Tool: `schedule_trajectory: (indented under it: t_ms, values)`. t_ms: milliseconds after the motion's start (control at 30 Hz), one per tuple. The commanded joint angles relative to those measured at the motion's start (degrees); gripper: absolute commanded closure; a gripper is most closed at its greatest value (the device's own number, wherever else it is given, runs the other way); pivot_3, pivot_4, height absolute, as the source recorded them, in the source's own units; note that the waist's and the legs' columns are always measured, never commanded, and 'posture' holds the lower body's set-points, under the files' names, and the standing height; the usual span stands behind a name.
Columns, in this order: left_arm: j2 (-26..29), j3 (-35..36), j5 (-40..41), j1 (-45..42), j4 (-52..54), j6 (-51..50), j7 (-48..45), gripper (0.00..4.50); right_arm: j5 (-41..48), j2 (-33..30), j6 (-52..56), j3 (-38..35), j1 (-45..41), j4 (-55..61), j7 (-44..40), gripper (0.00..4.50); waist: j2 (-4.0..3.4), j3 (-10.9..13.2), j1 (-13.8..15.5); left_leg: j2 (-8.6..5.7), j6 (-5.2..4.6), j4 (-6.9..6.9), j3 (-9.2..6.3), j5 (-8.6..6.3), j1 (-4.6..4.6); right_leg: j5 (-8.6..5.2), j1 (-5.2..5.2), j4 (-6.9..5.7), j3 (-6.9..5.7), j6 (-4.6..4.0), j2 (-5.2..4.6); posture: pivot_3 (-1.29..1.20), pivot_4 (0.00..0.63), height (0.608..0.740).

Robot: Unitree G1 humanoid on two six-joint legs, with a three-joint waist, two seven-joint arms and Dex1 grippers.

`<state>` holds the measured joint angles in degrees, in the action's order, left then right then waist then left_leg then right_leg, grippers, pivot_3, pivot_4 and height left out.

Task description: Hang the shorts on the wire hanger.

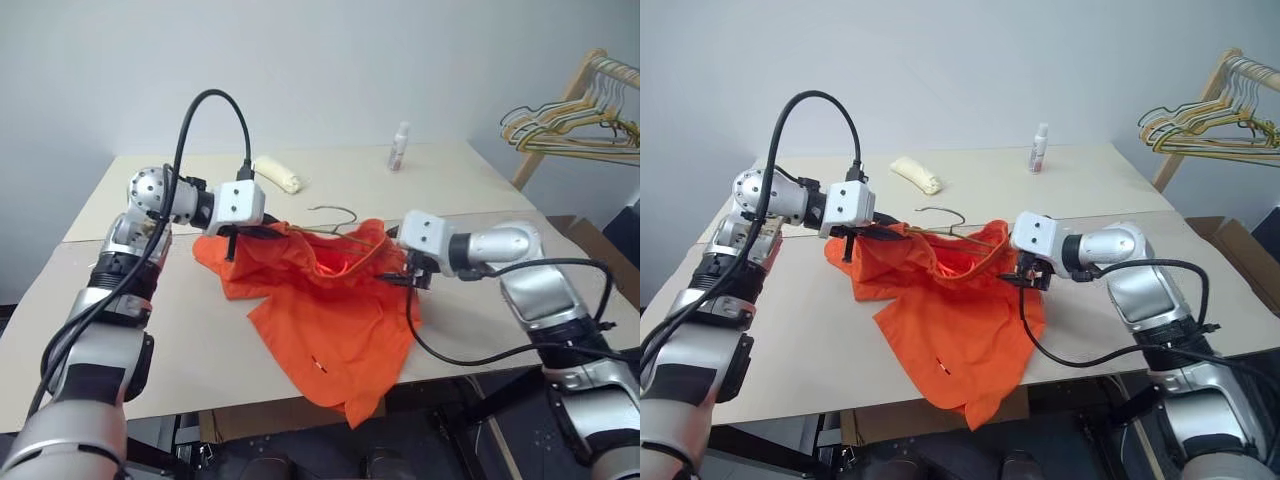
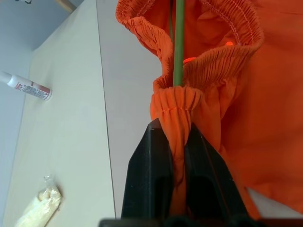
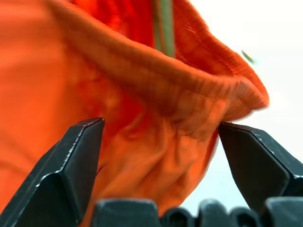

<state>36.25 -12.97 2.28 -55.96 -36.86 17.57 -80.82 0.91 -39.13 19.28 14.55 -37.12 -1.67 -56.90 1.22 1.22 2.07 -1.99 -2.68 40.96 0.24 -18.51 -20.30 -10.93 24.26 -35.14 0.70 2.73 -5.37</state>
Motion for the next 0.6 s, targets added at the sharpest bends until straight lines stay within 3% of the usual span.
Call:
schedule_trajectory:
  t_ms: [33,200,333,500,600]
  values:
    - [0.4,1.6,1.7,-0.1,2.3,-0.7,-0.7,4.5,0.9,1.0,3.5,-3.8,-1.3,-0.3,3.2,0.03,0.0,0.0,0.0,0.0,0.02,0.0,0.0,0.01,-0.01,0.0,0.01,0.0,0.0,0.0,0.0,0.07,0.0,0.74]
    - [0.4,1.6,1.3,0.3,2.9,-1.1,-1.0,4.5,4.9,1.5,5.6,-6.0,-0.9,0.4,1.4,0.03,0.0,0.0,0.0,-0.02,0.05,0.0,0.0,0.03,-0.01,0.0,-0.01,0.02,0.0,0.0,-0.02,0.07,0.0,0.74]
    - [-0.1,1.4,0.3,0.1,1.9,-0.2,0.1,4.5,11.4,-0.9,7.9,-6.6,1.1,5.9,-6.4,0.03,0.0,0.0,0.0,0.01,0.01,-0.01,-0.01,0.01,0.0,0.0,-0.01,0.01,-0.01,0.0,0.01,0.07,0.0,0.74]
    - [-1.0,1.8,1.5,-0.3,1.8,0.5,-0.8,4.5,11.7,-1.5,8.5,-5.2,0.7,5.4,-7.8,0.03,0.0,0.0,0.0,-0.01,-0.19,0.02,-0.02,-0.11,0.02,0.0,-0.06,0.01,-0.02,0.0,-0.01,0.06,0.0,0.74]
    - [-1.3,2.3,2.9,0.1,2.5,-0.1,-1.9,4.5,11.6,-0.8,8.9,-4.7,-0.5,3.7,-7.8,0.6,0.0,0.0,0.0,0.0,-0.2,0.01,-0.02,-0.12,0.03,0.0,-0.04,0.0,-0.01,0.0,0.0,0.06,0.0,0.74]
